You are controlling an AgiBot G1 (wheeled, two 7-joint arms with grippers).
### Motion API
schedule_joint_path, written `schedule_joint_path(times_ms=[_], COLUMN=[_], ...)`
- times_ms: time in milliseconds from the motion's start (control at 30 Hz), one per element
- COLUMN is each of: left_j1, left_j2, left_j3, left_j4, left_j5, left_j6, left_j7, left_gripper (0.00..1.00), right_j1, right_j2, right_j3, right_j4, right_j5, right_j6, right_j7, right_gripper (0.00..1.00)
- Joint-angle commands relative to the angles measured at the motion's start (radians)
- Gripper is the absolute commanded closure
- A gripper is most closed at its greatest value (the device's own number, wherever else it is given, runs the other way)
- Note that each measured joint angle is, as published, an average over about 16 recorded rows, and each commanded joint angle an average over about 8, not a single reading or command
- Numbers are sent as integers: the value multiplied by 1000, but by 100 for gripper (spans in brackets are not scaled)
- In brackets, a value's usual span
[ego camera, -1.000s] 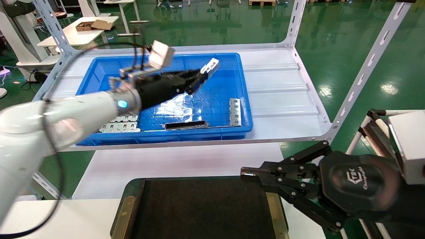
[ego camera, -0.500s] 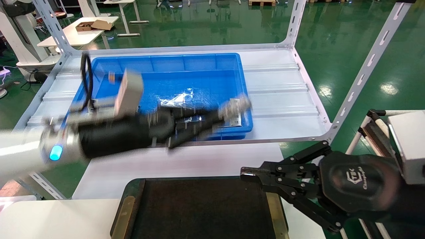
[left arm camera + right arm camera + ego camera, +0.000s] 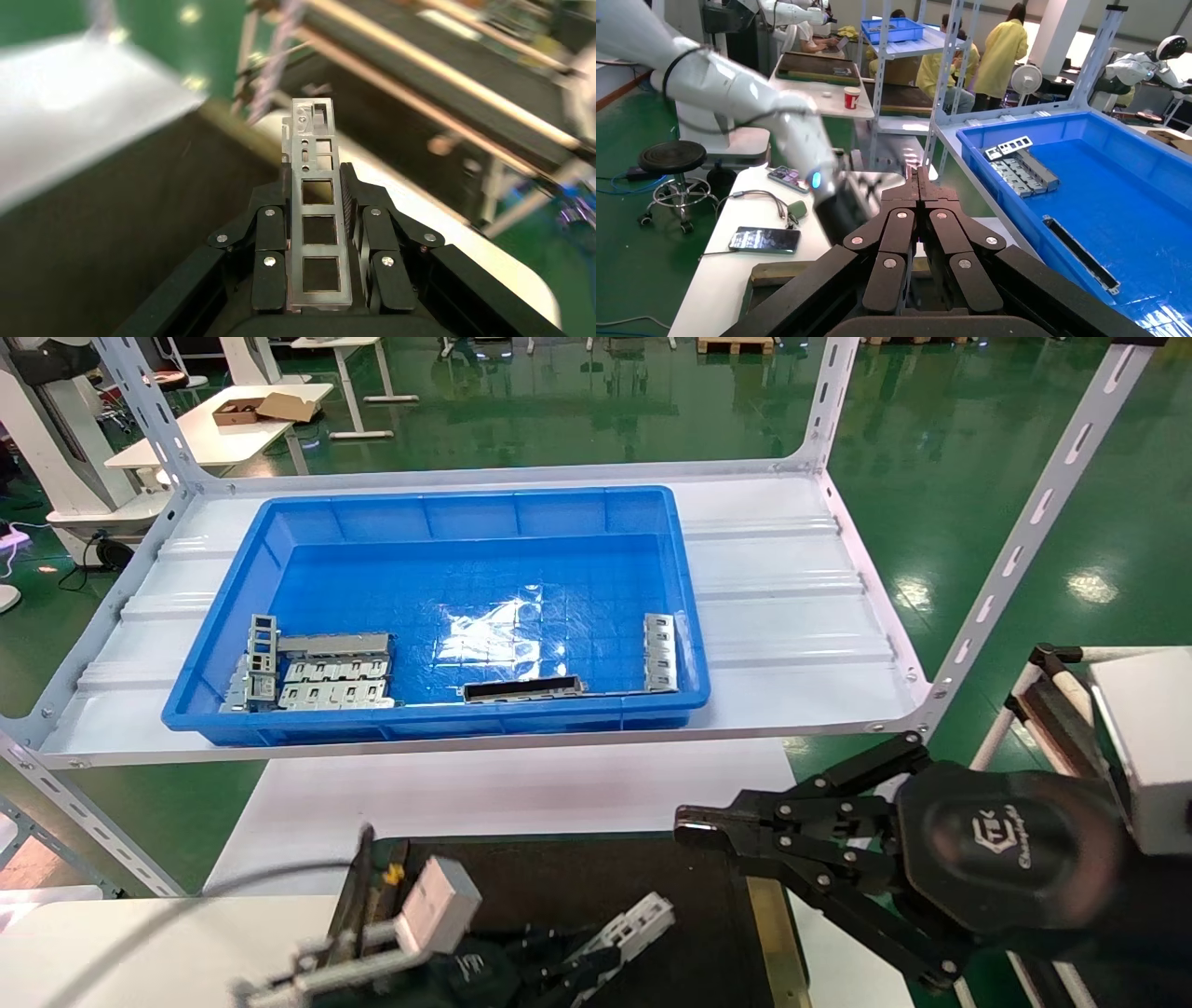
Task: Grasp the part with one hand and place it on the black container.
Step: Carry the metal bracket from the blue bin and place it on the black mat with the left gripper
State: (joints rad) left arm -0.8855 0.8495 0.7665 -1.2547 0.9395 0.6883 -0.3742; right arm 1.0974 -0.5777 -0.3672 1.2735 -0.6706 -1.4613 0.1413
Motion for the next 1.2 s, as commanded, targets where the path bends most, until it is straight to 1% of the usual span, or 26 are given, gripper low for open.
schedule_joint_path(times_ms=[33,200,333,567,800,1033,1067,1100,1200], left_j1=[48,43,21,-14,-35,-54,-56,-57,-62], left_j2=[17,135,227,361,441,479,481,483,485], left_j3=[26,100,153,223,282,349,359,369,400], left_j4=[-9,84,163,288,378,429,432,434,435], left_j5=[30,98,136,144,100,36,26,15,-24], left_j6=[-95,-292,-417,-600,-728,-811,-822,-832,-858], left_j7=[-41,-157,-227,-328,-384,-391,-389,-387,-380], left_gripper=[100,100,100,100,100,100,96,90,53], right_j1=[0,0,0,0,0,0,0,0,0], right_j2=[0,0,0,0,0,0,0,0,0], right_j3=[0,0,0,0,0,0,0,0,0], right_j4=[0,0,0,0,0,0,0,0,0], right_j5=[0,0,0,0,0,0,0,0,0], right_j6=[0,0,0,0,0,0,0,0,0], right_j7=[0,0,0,0,0,0,0,0,0], right_gripper=[100,100,100,100,100,100,99,93,56])
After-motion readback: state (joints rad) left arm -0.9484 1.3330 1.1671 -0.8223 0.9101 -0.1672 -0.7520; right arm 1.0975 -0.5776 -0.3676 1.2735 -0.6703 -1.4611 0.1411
